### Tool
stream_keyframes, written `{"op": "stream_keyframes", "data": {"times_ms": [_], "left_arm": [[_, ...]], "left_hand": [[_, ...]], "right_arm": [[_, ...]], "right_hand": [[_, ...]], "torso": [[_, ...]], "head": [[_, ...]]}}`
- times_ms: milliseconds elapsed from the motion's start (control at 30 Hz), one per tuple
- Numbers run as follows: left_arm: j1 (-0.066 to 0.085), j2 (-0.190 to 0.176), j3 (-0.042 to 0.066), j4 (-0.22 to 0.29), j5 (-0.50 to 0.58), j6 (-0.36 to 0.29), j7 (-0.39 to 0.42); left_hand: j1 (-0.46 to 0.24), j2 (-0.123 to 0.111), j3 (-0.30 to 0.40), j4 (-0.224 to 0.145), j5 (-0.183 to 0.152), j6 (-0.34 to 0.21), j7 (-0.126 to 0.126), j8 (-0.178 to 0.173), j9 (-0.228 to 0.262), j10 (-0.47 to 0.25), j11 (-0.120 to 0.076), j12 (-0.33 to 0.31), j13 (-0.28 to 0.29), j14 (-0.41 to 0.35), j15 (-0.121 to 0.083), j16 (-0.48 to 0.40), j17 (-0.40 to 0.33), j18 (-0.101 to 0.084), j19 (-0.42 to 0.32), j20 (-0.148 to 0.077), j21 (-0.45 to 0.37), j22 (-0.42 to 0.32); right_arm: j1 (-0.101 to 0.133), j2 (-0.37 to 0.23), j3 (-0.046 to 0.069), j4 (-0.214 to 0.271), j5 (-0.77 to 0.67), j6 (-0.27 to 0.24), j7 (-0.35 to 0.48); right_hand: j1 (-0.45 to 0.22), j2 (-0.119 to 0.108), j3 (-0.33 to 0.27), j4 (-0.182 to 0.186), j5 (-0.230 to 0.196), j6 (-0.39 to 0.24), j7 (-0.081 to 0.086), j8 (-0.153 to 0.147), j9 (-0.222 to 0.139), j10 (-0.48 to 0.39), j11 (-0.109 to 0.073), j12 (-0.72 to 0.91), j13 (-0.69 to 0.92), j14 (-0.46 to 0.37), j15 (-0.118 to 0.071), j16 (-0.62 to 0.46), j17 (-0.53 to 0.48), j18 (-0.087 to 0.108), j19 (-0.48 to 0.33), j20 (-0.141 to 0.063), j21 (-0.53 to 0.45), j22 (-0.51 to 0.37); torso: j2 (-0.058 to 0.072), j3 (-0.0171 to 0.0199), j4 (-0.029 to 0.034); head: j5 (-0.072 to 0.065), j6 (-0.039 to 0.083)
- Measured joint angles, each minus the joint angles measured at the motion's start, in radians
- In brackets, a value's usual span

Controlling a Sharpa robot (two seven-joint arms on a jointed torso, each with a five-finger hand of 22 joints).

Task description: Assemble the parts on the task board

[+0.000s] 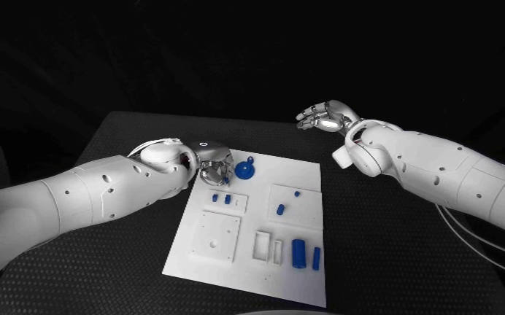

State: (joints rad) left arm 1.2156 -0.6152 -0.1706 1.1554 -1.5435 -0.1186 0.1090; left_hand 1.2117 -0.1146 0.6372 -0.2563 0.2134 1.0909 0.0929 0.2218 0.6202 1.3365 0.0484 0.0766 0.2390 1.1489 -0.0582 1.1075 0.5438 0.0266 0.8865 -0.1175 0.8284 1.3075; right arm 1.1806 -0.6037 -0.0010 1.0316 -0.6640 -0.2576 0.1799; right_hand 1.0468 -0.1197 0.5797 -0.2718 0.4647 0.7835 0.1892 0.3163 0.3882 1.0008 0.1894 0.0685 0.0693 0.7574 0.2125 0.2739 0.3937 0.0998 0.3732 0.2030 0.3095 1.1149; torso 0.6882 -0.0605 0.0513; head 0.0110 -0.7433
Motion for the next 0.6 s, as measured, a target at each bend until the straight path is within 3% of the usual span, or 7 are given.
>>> {"op": "stream_keyframes", "data": {"times_ms": [200,600], "left_arm": [[0.0,0.008,-0.001,-0.016,-0.013,0.007,-0.003],[0.0,0.015,-0.003,-0.023,-0.027,0.023,-0.009]], "left_hand": [[0.0,0.0,0.0,0.0,-0.002,0.001,-0.001,0.0,0.0,0.0,0.0,0.0,0.0,0.0,0.001,0.0,0.0,0.011,0.0,0.0,0.0,0.0],[0.004,0.002,0.002,0.002,-0.002,0.004,0.0,-0.002,-0.001,-0.001,-0.001,0.0,-0.002,0.001,0.002,-0.004,0.0,0.011,0.0,0.0,0.0,0.0]], "right_arm": [[0.0,0.0,0.0,-0.001,0.0,0.0,0.0],[0.0,0.001,0.0,-0.001,0.0,0.0,0.0]], "right_hand": [[0.0,0.0,0.0,0.0,0.0,0.0,0.0,0.0,0.0,0.0,0.0,0.0,0.0,0.0,0.0,0.0,0.0,0.0,0.0,0.0,0.0,0.0],[0.0,0.0,0.0,0.0,0.0,0.0,0.0,0.0,0.0,0.0,0.0,0.0,0.0,0.0,0.0,0.0,0.0,0.0,0.0,0.0,-0.004,0.001]], "torso": [[0.0,0.0003,-0.0008],[0.0,0.0013,-0.0012]], "head": [[0.001,-0.003],[0.001,-0.005]]}}
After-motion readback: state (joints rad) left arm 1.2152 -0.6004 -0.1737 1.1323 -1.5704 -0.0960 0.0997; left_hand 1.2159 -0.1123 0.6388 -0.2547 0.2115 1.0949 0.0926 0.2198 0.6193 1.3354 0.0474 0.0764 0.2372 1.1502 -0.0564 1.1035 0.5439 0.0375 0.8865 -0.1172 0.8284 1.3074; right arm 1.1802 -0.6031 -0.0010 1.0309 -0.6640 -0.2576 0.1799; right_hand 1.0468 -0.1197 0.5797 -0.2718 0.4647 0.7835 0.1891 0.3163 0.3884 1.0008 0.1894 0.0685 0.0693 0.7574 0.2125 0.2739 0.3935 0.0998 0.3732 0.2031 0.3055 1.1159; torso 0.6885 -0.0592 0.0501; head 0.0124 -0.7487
